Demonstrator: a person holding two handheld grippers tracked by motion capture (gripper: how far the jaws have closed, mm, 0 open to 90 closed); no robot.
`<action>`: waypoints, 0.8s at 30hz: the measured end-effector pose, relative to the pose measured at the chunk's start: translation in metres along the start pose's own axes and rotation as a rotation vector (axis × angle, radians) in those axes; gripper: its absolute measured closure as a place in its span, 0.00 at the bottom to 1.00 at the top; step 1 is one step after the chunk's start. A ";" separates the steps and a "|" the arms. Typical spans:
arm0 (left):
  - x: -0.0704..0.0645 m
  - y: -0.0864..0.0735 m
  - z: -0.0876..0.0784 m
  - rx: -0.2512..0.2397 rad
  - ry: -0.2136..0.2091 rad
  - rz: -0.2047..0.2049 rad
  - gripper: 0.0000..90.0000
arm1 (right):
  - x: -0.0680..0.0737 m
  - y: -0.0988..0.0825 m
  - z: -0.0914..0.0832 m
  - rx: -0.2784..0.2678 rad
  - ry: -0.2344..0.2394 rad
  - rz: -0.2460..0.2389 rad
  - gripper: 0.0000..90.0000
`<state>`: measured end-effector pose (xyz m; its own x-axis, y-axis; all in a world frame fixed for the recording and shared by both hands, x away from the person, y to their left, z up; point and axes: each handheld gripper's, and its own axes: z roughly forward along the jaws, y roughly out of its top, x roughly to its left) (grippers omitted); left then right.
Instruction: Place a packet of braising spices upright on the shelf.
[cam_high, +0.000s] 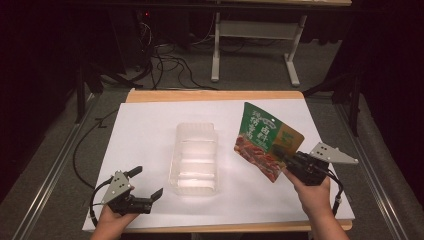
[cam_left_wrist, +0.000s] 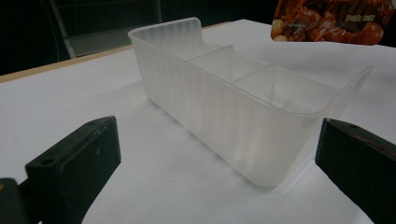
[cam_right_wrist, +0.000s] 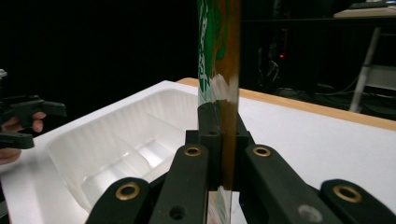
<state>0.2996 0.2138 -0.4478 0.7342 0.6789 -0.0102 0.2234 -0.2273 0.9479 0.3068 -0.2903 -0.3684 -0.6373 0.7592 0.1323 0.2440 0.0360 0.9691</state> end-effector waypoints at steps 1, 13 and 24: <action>0.000 0.000 0.000 -0.003 0.001 -0.001 0.01 | 0.003 0.002 0.003 0.003 0.014 -0.005 1.00; 0.001 -0.001 -0.003 -0.008 0.007 -0.004 0.01 | 0.022 0.021 0.034 -0.001 0.106 -0.043 1.00; 0.002 -0.001 -0.004 -0.008 -0.002 -0.008 0.01 | 0.034 0.028 0.076 0.013 0.172 -0.050 1.00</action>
<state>0.2980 0.2181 -0.4477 0.7335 0.6795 -0.0180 0.2237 -0.2163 0.9503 0.3476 -0.2146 -0.3527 -0.7641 0.6341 0.1185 0.2173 0.0801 0.9728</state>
